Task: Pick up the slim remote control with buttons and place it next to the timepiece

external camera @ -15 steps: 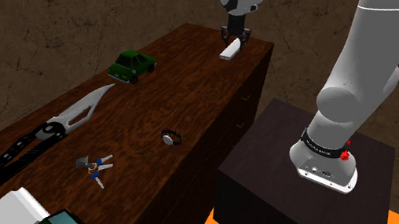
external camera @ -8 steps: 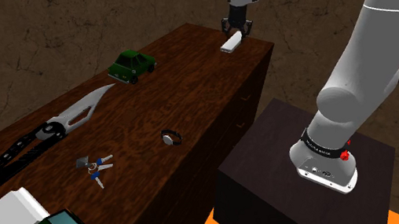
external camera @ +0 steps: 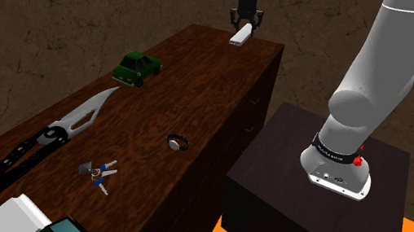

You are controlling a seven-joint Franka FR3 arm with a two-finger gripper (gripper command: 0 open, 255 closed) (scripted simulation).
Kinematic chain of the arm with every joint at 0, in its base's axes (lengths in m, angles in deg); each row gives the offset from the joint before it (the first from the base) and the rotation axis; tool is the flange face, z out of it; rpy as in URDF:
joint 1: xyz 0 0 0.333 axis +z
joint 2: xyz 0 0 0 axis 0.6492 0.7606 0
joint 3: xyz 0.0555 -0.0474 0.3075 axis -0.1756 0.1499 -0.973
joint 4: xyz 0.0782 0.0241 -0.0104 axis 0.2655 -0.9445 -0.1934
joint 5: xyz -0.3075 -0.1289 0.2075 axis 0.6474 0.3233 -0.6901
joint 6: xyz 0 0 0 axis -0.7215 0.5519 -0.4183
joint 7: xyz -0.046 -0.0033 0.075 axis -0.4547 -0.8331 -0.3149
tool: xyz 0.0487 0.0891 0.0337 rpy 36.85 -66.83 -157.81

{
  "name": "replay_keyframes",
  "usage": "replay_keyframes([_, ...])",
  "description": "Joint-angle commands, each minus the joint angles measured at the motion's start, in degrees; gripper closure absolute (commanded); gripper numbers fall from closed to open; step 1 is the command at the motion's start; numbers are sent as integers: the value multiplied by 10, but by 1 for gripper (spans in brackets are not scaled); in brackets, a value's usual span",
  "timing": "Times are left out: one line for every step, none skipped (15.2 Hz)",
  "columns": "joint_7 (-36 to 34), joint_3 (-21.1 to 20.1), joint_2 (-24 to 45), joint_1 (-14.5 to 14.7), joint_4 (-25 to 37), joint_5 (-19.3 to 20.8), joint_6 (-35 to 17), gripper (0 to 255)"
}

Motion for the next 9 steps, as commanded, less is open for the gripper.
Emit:
replay_keyframes([0, 0, -5, 0, 8, 1, 12, 255])
replay_keyframes([-13, -5, -14, 7, -4, 3, 10, 255])
replay_keyframes([-27, -11, -23, 14, -15, 6, 8, 255])
replay_keyframes([-41, -17, -32, 21, -26, 8, 6, 255])
replay_keyframes([-54, -23, -40, 28, -36, 9, 4, 255])
replay_keyframes([-68, -29, -48, 35, -45, 11, 3, 255])
replay_keyframes([-82, -35, -55, 42, -54, 12, 2, 255])
replay_keyframes([-96, -42, -61, 49, -61, 12, 1, 255])
replay_keyframes([-110, -49, -67, 55, -69, 13, 0, 255])
